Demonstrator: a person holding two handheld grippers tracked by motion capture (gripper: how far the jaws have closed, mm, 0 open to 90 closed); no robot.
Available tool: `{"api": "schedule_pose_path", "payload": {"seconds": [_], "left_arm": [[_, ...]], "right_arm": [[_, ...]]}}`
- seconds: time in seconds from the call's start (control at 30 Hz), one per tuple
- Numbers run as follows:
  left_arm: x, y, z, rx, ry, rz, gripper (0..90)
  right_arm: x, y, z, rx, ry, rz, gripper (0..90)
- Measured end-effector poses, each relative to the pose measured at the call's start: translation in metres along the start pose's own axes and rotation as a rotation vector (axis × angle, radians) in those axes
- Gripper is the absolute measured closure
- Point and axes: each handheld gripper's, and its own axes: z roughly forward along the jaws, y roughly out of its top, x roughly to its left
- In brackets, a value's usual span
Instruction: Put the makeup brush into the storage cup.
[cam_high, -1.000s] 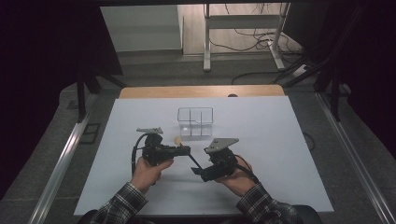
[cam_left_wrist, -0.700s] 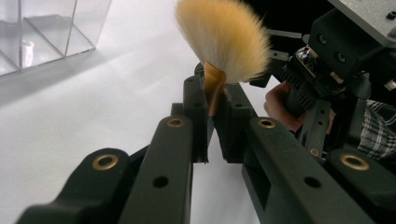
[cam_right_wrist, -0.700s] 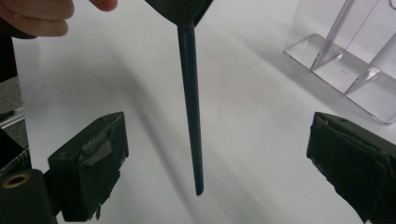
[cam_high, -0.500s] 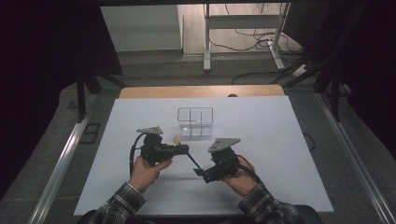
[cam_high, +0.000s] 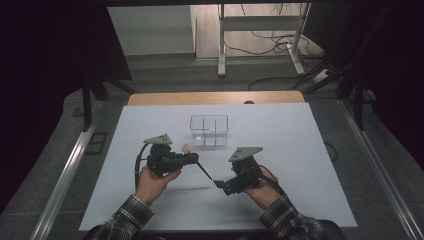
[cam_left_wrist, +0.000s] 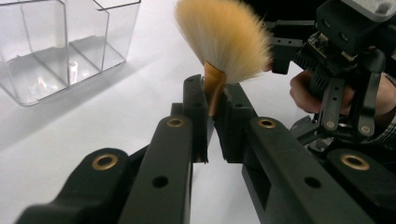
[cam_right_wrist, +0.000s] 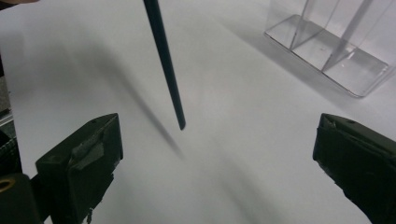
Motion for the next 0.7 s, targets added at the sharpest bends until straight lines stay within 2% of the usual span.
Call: {"api": "schedule_pose_path", "payload": {"seconds": [0.3, 0.37, 0.63, 0.7], "left_arm": [[0.002, -0.001, -0.006, -0.006, 0.022, 0.019, 83.5], [0.004, -0.001, -0.007, -0.009, 0.019, 0.011, 83.5], [0.005, -0.001, -0.011, -0.012, 0.052, 0.023, 83.4], [0.005, -0.002, -0.013, -0.011, 0.075, 0.028, 83.4]], "right_arm": [[-0.007, -0.005, -0.005, 0.021, -0.018, 0.011, 1.4], [-0.008, -0.005, -0.006, 0.021, -0.022, 0.014, 1.4], [-0.014, -0.008, -0.012, 0.021, -0.047, 0.021, 1.4], [-0.016, -0.009, -0.013, 0.028, -0.056, 0.017, 1.4]]}}
